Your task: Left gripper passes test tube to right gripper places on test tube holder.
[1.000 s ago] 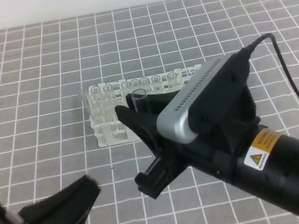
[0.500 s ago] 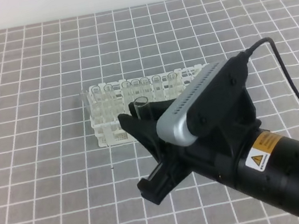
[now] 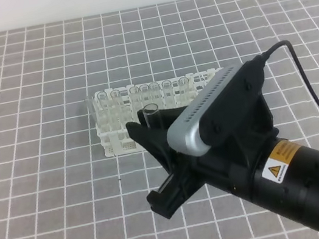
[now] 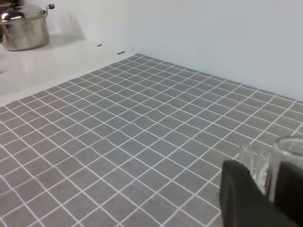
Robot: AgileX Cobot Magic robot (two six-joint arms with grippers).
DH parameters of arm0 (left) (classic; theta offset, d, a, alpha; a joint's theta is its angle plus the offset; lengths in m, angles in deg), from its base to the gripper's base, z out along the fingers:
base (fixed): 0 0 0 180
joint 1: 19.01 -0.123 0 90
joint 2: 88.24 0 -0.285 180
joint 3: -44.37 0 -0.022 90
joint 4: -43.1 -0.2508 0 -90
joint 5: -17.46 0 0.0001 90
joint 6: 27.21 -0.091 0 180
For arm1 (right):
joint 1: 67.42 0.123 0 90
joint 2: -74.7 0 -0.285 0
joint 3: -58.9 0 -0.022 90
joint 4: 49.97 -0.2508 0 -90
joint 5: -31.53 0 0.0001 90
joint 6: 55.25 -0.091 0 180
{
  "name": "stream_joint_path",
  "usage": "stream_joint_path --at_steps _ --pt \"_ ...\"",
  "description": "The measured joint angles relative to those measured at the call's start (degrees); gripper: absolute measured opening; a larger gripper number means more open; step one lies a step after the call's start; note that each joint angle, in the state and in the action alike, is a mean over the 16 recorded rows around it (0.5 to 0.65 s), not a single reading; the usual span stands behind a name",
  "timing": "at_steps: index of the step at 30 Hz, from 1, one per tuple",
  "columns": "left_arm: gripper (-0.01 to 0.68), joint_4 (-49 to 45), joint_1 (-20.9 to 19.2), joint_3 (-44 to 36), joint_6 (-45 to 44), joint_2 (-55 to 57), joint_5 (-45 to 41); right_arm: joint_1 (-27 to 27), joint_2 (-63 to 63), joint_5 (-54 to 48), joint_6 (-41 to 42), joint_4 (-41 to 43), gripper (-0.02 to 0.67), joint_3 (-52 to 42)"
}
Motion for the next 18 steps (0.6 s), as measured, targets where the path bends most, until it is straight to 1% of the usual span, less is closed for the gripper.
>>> stream_joint_path --at_steps 7,13,18 --pt "0.0 -0.17 0.0 -0.31 1.32 0.03 -2.82 0.0 0.0 -0.09 0.0 0.0 0.009 0.0" --pt "0.0 -0.29 -0.02 -0.48 2.26 0.15 -2.89 0.0 0.0 0.11 0.14 -0.14 0.009 0.0" --pt "0.0 -0.31 -0.01 -0.35 2.27 0.06 -3.05 -0.22 0.34 0.9 3.33 -2.57 0.009 -0.13"
